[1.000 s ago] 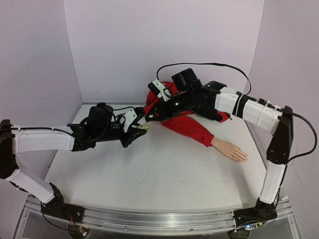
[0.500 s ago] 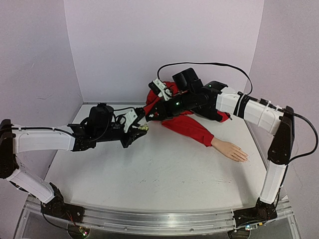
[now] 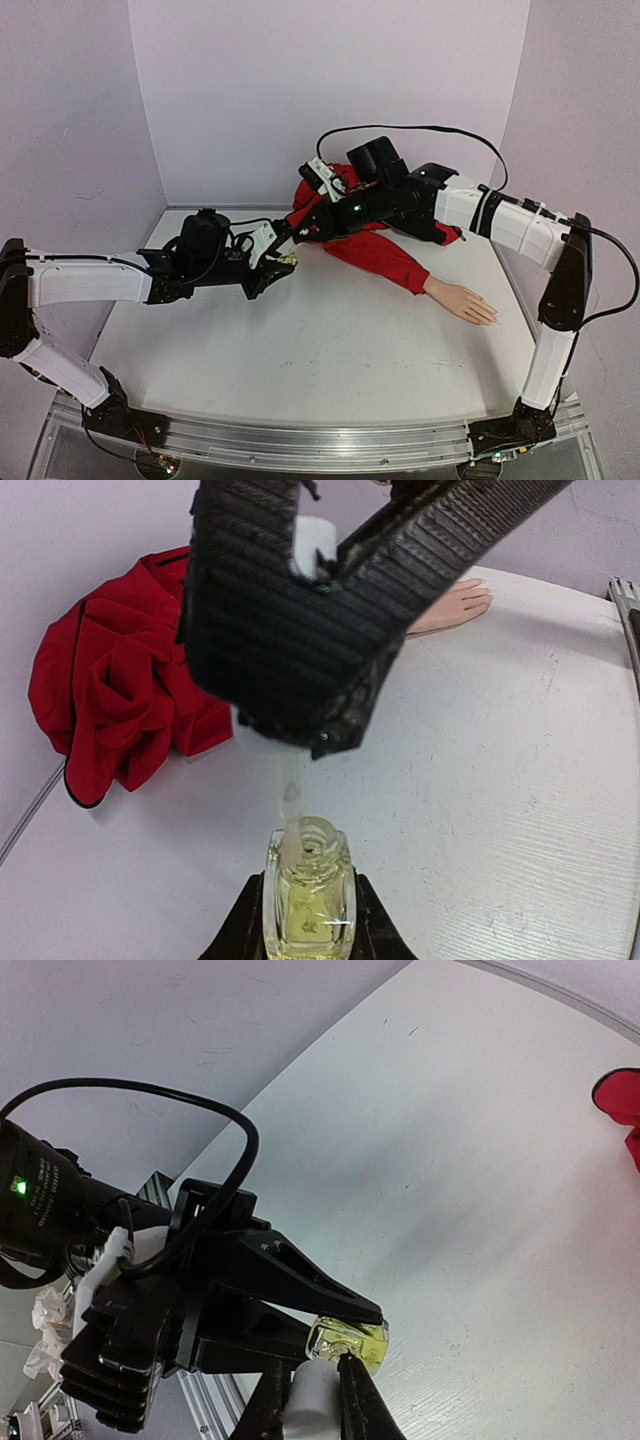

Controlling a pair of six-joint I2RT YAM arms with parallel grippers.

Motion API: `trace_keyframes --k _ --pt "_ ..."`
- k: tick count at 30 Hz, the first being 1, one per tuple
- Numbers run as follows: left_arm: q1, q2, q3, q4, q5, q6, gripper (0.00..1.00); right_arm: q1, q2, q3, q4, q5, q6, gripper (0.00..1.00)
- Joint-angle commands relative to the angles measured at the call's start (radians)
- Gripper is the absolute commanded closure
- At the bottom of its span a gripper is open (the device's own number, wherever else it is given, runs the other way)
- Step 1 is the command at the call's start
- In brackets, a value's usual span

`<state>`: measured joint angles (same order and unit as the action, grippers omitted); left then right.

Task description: Paint the nails

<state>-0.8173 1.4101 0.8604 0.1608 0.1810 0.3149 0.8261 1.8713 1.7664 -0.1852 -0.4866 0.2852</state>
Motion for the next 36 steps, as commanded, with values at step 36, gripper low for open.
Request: trace_keyframes --k 36 --pt "0.096 -0.191 0.185 -0.055 0.068 -0.16 1.0 -0.873 -0.736 -1.055 0.041 0.411 0.319 1.0"
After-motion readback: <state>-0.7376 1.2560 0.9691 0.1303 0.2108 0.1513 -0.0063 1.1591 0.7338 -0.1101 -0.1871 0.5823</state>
